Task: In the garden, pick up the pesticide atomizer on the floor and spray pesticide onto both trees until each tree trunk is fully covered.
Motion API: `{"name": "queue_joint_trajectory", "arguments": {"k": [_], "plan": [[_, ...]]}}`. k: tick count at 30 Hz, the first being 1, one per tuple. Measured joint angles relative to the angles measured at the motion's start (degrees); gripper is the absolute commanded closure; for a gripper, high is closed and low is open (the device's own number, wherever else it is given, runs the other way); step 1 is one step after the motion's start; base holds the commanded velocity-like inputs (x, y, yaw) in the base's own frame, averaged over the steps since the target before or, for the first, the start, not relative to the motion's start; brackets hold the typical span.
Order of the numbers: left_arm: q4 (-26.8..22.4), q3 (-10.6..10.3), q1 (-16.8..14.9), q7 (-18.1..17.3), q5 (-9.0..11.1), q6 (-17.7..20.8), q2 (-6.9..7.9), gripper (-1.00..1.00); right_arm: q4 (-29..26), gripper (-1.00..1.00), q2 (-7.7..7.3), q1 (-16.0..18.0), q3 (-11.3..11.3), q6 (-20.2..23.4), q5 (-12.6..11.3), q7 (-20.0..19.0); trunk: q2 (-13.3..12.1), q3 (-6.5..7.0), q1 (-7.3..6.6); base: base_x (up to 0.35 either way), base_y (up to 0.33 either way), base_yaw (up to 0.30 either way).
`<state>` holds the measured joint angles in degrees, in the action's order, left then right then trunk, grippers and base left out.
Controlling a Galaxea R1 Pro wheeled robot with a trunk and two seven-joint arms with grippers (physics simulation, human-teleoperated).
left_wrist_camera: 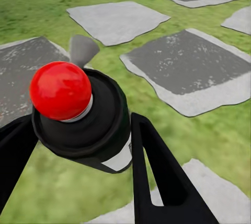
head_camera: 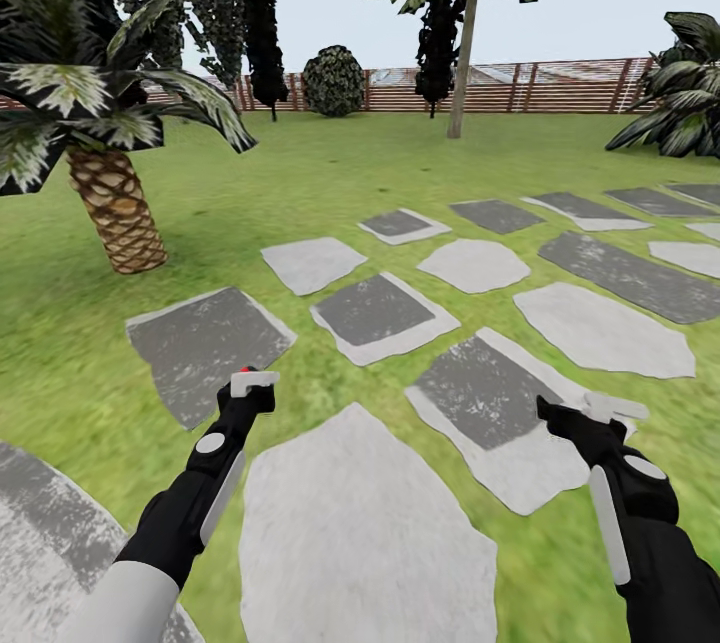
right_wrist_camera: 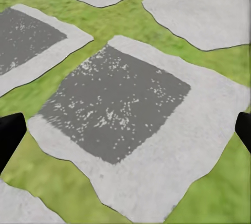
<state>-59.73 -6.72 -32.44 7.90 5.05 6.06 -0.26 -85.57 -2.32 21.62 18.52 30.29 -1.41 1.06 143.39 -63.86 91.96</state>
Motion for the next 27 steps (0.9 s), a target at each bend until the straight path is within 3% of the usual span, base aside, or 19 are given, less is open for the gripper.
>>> {"name": "queue_joint_trajectory", "arguments": {"k": [15, 27], "plan": [[-1.63, -0.02, -0.08, 0.0, -0.02, 0.0, -0.12, 1.0, -0.02, -1.0, 0.04, 0.0, 0.1, -0.05, 0.44, 0.19, 0.0, 0.1, 0.0, 0.336, 0.0, -0.008], [-1.76, -0.27, -0.08, 0.0, -0.11, 0.0, -1.7, 1.0, -0.11, -1.0, 0.04, 0.0, 0.12, -0.05, 0.45, 0.17, 0.0, 1.12, 0.0, 0.336, 0.0, -0.096]]}}
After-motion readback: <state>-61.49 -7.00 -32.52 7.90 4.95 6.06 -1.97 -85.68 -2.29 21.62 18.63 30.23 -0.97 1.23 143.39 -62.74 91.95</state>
